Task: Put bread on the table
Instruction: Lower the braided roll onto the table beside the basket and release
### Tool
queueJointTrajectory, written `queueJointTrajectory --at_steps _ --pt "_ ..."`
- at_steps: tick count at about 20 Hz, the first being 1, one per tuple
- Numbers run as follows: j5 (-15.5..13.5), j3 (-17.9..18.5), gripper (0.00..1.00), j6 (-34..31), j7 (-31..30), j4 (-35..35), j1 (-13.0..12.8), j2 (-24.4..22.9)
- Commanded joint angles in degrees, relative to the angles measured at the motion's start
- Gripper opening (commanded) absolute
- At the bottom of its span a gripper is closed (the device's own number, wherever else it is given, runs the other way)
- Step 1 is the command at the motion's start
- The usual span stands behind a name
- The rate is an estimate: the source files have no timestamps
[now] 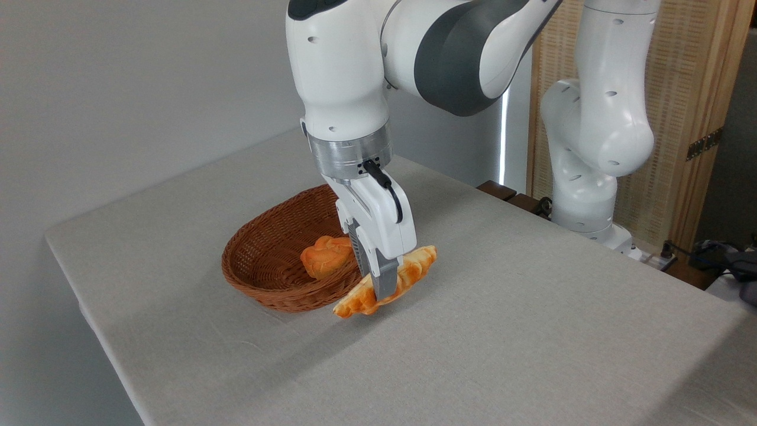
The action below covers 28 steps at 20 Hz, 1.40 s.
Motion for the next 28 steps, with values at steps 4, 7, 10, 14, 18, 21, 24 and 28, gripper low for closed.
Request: queueJointTrajectory --at_steps 4,7,10,14,18,21,24,28 --pt "1.0 0.4 1.00 -0.4 0.7 0.2 -0.8 0.2" --pt "1.0 0.4 1.00 -0.4 0.7 0.2 -0.8 0.1" --pt "1.0 0.4 1.00 -0.4 0.7 0.2 -0.9 0.1" --pt "0.8 0.0 1.00 -0.5 0.3 0.9 -0.9 -0.6" --pt "0.3 -1.7 1.00 -1.0 -1.0 2.6 -1.0 -1.2" --pt "0.3 -3.4 1.00 -1.0 -6.0 3.3 -1.0 -1.2" --pt "0.3 -4.2 1.00 -1.0 -9.4 4.3 -1.0 -1.2" --pt "0.6 -6.2 1.00 -1.0 -19.1 5.3 -1.0 -0.9"
